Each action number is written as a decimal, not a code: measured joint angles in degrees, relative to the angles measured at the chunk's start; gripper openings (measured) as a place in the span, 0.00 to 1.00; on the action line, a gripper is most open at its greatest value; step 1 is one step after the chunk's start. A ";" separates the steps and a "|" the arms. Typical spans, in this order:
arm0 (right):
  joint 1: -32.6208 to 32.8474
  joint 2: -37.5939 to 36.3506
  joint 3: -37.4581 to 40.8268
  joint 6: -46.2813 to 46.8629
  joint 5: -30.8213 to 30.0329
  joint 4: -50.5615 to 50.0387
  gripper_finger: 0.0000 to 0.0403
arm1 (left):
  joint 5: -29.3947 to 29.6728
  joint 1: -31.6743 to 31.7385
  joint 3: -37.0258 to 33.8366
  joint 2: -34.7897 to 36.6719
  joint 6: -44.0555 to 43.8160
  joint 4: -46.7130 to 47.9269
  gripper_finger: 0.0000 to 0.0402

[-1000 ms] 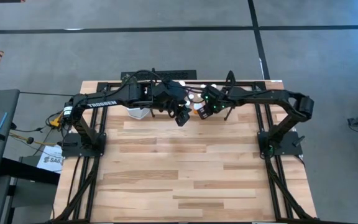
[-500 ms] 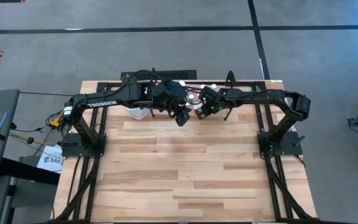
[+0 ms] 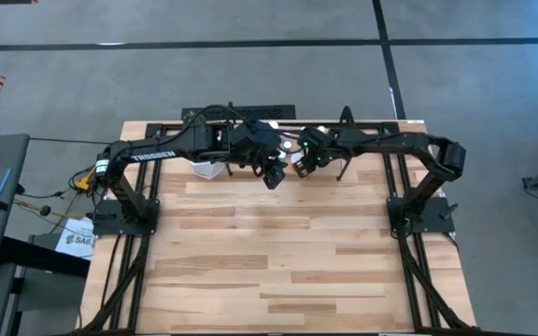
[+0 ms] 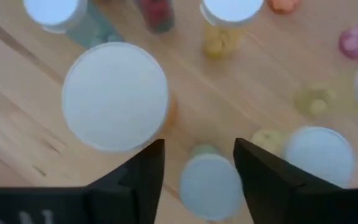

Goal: Pick and place medicine bottles onto shelf by color
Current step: Return to Home Position

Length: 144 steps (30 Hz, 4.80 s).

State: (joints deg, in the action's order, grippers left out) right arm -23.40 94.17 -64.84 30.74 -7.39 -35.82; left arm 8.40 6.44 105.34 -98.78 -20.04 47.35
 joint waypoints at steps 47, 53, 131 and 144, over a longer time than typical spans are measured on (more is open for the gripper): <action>11.29 -41.11 25.61 -13.95 1.40 21.24 0.58 | 15.78 -6.34 -57.76 70.59 -7.78 -11.37 0.47; 11.45 -42.58 31.40 -11.08 1.36 33.23 0.58 | 14.49 -6.32 -74.79 78.54 -2.66 -34.04 0.47; 11.39 -44.14 52.78 -0.74 -0.20 53.70 0.52 | 20.39 -6.29 -104.78 80.13 -22.70 -52.19 0.47; 11.39 -61.99 52.76 -0.74 -0.11 43.95 0.52 | 20.46 -6.29 -104.81 90.97 -22.67 -52.29 0.47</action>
State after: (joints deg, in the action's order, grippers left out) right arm -12.01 32.18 -12.08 30.00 -7.50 8.14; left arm 28.87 0.14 0.53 -7.81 -42.72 -4.94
